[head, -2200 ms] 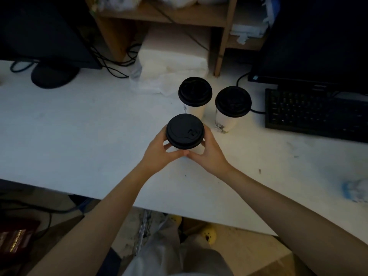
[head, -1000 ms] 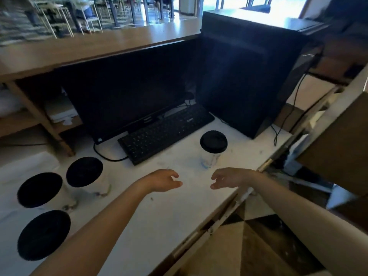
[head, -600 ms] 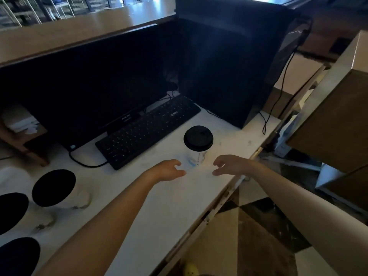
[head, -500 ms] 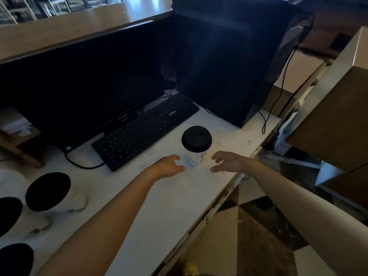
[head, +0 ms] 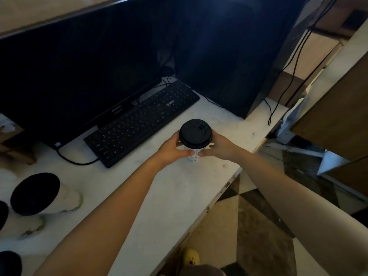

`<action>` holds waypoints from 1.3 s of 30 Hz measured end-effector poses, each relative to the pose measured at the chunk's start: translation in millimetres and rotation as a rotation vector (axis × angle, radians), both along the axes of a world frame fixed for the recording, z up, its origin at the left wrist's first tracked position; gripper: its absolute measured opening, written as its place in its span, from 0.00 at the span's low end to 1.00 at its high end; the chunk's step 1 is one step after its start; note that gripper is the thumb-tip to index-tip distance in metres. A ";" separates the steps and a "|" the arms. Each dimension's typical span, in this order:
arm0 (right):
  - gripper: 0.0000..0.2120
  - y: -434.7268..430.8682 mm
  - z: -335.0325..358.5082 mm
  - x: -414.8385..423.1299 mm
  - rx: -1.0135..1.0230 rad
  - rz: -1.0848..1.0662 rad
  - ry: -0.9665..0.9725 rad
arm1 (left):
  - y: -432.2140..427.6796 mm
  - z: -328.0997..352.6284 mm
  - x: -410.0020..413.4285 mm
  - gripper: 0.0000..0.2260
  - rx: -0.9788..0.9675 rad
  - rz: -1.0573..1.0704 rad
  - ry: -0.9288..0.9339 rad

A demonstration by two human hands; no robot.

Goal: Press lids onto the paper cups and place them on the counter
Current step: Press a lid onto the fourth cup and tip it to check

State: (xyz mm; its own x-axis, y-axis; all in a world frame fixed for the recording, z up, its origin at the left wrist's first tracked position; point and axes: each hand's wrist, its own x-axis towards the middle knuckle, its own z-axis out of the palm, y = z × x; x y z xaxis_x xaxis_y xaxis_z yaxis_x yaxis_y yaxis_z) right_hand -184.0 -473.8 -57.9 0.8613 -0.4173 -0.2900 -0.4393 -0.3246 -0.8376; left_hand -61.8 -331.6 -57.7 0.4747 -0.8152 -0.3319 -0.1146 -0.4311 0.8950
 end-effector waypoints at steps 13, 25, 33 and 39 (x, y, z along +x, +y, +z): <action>0.26 17.8 -4.1 -3.1 0.057 -0.114 -0.026 | 24.3 -2.2 2.7 0.19 -0.065 0.253 0.150; 0.14 38.5 10.9 32.6 -0.156 -0.230 -0.291 | -29.2 16.6 -37.3 0.20 0.035 0.438 -0.448; 0.13 38.4 8.5 33.8 -0.163 -0.211 -0.298 | -29.8 16.4 -36.2 0.19 0.081 0.414 -0.524; 0.15 46.9 13.8 30.9 -0.106 -0.316 -0.240 | -27.5 20.2 -22.3 0.19 0.093 0.222 -0.531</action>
State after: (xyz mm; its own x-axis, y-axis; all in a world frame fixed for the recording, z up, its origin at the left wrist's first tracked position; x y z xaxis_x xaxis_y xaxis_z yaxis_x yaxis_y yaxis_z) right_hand -153.1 -426.9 -44.1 0.7236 -0.6892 -0.0371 -0.3272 -0.2952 -0.8977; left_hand -84.1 -359.1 -37.5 0.7517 -0.6561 -0.0668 -0.4356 -0.5700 0.6966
